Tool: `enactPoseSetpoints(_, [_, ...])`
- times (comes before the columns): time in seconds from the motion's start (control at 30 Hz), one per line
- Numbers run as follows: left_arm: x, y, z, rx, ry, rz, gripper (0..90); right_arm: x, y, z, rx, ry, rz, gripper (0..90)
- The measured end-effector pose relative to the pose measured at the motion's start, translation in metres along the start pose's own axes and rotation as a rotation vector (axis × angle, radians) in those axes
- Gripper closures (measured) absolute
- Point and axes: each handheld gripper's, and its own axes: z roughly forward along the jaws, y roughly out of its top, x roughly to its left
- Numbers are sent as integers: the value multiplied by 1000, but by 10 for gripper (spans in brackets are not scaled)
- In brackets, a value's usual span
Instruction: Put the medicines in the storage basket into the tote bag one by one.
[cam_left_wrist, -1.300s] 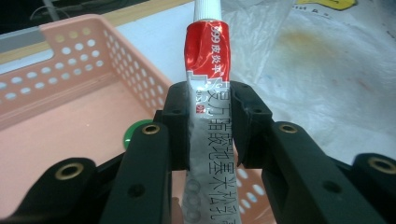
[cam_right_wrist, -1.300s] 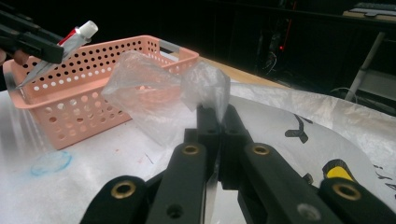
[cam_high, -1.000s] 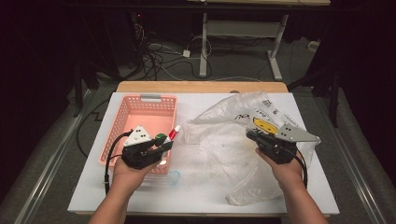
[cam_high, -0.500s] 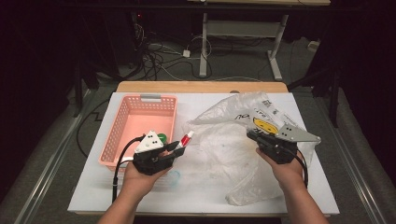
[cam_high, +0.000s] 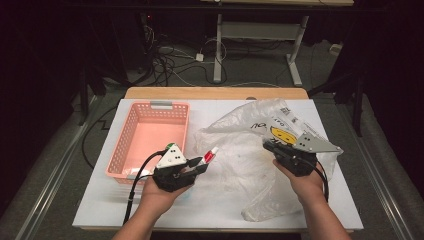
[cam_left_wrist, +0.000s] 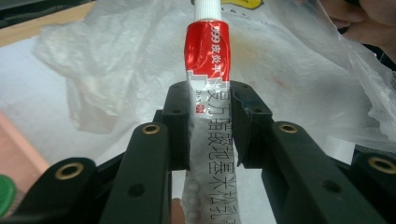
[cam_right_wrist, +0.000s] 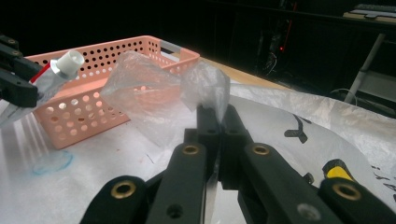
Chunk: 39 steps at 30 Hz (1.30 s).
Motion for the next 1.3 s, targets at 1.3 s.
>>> enactPoseSetpoints(1.3, [-10, 21, 95, 31, -10, 19, 683, 2, 3, 0, -23, 7, 7, 900])
